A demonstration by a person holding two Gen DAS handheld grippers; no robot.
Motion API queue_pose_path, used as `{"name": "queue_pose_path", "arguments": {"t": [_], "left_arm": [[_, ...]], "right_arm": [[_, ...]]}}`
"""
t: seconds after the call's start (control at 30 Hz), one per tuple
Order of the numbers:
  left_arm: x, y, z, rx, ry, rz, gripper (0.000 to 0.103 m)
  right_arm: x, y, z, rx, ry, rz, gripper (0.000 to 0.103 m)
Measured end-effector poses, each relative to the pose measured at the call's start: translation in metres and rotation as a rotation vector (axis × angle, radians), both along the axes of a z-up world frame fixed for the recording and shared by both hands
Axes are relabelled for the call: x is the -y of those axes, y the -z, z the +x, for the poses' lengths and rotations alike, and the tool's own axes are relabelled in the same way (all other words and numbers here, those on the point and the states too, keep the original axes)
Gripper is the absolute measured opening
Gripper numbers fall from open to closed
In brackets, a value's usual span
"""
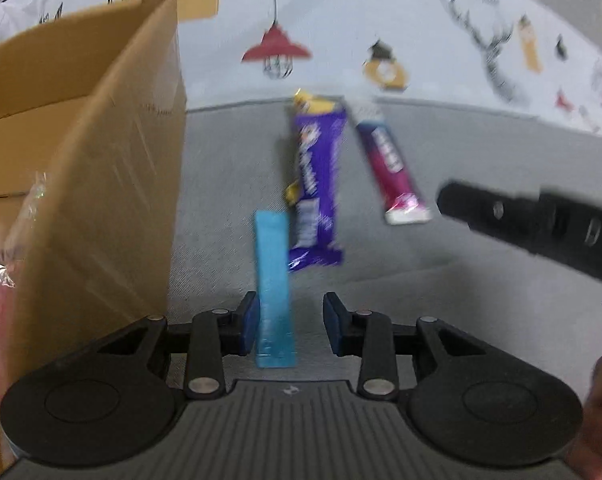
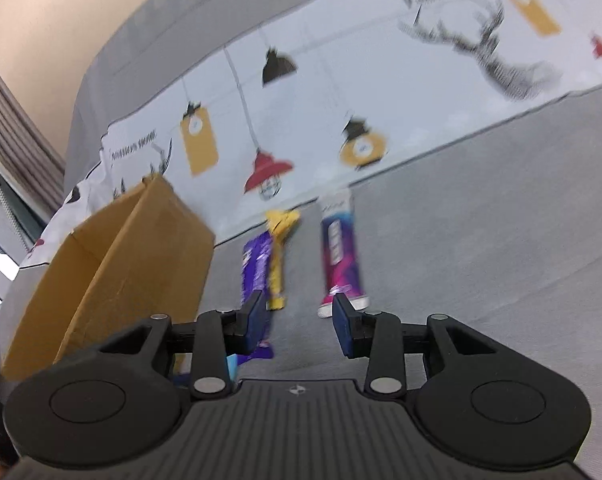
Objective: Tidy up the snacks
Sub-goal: 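Grasp the blue ice-pop stick with the left tool while the right tool grasps the purple chocolate bar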
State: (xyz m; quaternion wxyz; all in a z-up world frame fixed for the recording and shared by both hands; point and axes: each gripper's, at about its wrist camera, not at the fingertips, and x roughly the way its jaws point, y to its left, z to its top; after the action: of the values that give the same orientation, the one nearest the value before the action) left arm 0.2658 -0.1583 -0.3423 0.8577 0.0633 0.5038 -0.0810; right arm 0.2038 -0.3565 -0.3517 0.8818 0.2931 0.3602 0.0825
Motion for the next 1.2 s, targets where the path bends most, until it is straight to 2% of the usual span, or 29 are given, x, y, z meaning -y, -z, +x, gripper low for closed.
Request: {"name": "queue_pose_path", "arguments": {"t": [0.07,0.2,0.23,0.27,0.3,0.37,0.4,0.47,0.63,0.77,0.9,1.03,1.13,1.2], "left_arm": [[-0.002,0.011,0.006,-0.016,-0.011,0.013,0.039],[-0.004,0.014,0.017,0.008,-0.009,-0.008,0.040],[-0.006,0.014,0.019,0.011,-0.001,-0.023,0.034],[-0.006,0.014,0.020,0.012,0.006,-0.032,0.022],[-0.007,0.014,0.021,0.011,0.017,-0.044,0.021],[-0.005,0.013,0.022,0.009,0.025,-0.063,0.020],[-0.005,0.013,0.022,0.010,0.024,-0.066,0.020],[-0.006,0.012,0.021,0.000,0.021,-0.093,0.019],[-0.008,0.010,0.020,-0.023,0.012,-0.137,0.019],[-0.007,0.012,0.017,-0.005,0.024,-0.123,0.019],[-0.005,0.013,0.019,0.009,0.005,-0.108,0.021],[0.000,0.013,0.019,0.044,0.035,-0.076,0.020],[-0.002,0.005,0.015,0.041,0.058,-0.141,0.015],[0.000,-0.005,0.009,0.085,0.064,-0.138,0.015]], "right_arm": [[-0.010,0.008,0.014,-0.020,-0.028,0.028,0.040],[-0.032,0.021,0.039,-0.060,-0.097,0.029,0.040],[-0.037,0.025,0.045,-0.071,-0.114,0.026,0.040],[-0.043,0.029,0.052,-0.084,-0.132,0.026,0.040],[-0.046,0.032,0.057,-0.094,-0.146,0.025,0.040],[-0.053,0.040,0.066,-0.117,-0.173,0.012,0.025],[-0.054,0.043,0.068,-0.124,-0.184,0.016,0.026],[-0.054,0.040,0.067,-0.106,-0.193,0.006,0.025],[-0.039,0.027,0.049,-0.099,-0.148,-0.107,0.025],[-0.028,0.013,0.015,-0.115,-0.145,-0.234,0.026],[-0.027,0.022,-0.001,-0.176,-0.178,-0.280,0.026],[-0.030,0.031,0.005,-0.161,-0.153,-0.294,0.032],[-0.037,0.030,0.008,-0.145,-0.175,-0.354,0.026],[-0.035,0.026,0.007,-0.144,-0.160,-0.343,0.025]]}}
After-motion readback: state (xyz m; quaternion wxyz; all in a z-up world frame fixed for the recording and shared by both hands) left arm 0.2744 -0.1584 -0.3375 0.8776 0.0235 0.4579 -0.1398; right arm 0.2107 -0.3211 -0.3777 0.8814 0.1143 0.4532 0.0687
